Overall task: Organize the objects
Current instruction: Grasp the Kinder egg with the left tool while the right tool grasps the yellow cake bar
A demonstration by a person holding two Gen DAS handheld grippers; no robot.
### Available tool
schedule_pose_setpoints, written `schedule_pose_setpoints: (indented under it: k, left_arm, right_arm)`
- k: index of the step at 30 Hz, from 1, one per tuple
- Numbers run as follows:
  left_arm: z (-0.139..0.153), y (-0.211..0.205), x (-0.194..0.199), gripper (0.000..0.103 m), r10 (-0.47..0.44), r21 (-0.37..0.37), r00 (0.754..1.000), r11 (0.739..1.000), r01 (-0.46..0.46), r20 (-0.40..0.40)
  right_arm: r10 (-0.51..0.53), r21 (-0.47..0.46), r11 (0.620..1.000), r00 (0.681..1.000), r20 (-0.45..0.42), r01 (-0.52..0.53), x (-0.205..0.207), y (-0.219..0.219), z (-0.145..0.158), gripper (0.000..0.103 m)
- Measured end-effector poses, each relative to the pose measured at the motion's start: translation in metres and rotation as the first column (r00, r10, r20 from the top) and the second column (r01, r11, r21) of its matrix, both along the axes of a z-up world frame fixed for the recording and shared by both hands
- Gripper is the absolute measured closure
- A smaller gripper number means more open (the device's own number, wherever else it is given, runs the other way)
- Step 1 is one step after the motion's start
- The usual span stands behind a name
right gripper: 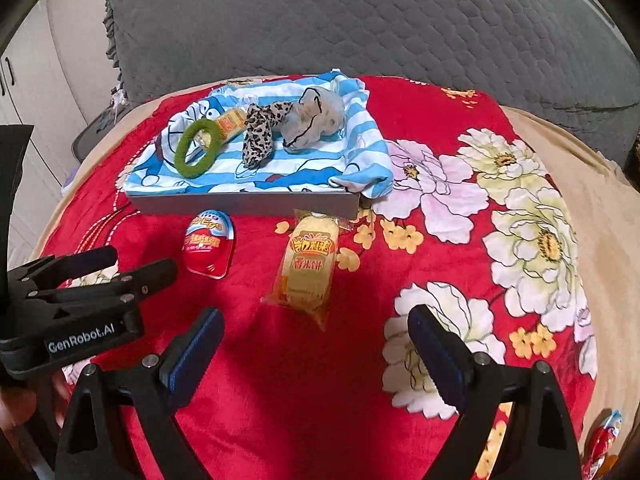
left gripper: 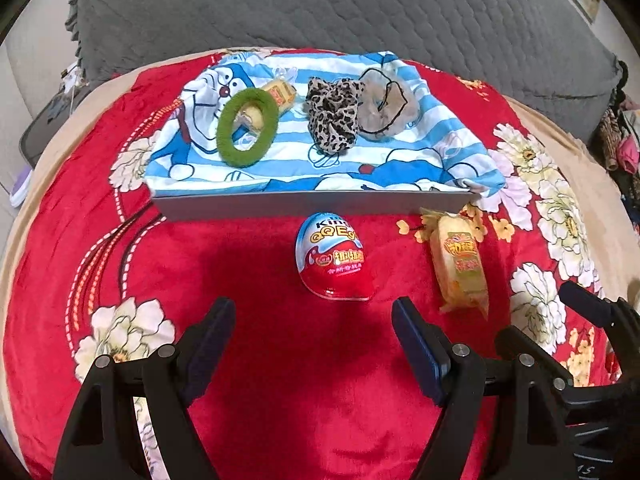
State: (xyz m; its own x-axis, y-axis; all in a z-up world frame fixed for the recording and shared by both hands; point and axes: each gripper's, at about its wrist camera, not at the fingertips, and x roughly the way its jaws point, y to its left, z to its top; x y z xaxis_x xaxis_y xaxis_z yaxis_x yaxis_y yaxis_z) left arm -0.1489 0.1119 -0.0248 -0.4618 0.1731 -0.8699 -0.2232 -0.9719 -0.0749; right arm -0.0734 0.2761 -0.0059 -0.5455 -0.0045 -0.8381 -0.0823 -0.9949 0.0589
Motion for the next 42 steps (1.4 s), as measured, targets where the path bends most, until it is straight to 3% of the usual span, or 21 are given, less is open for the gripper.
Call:
schedule_pose_setpoints:
  k: [3,13,27,31,36,42]
  left_arm:
    - [-0.007,0.001,-0.009,0.023,0.005,-0.004,1.0,1.0,-0.005,0.012]
    - [-0.024,0.01,-0.045,0.025,0.017,0.007,0.999,1.0,-0.017,0.051]
    - [-0.048,0.022,-0.065,0.031,0.025,0.003,0.996,1.0,-0.025,0.089]
    - [-0.052,0.025,-0.066,0.033,0.018,0.001,0.996,1.0,-0.018,0.089]
    - [-0.055,0.028,-0.067,0.035,0.015,-0.005,0.997,1.0,-0.014,0.081]
    - [-0.055,0.029,-0.067,0.044,0.002,0.006,0.997,1.0,-0.003,0.075]
  right_arm:
    - [0.001,-0.005,1.0,1.0,0.014,-0.001,-0.009,0.0,-0.008,0.015]
    - [0.009,0.016,1.0,0.999,0.052,-0.01,-0.028,0.001,-0.029,0.015]
    - [0.013,0.044,0.999,0.998,0.06,-0.016,-0.054,-0.002,-0.049,0.02]
    - [0.025,0.047,0.998,0.997,0.069,-0.028,-0.059,-0.004,-0.055,0.034]
    - [0.027,0.046,0.998,0.996,0.081,-0.031,-0.065,-0.003,-0.06,0.035]
    - [0.036,0.04,0.998,0.996,0.08,-0.039,-0.069,-0.003,-0.063,0.051]
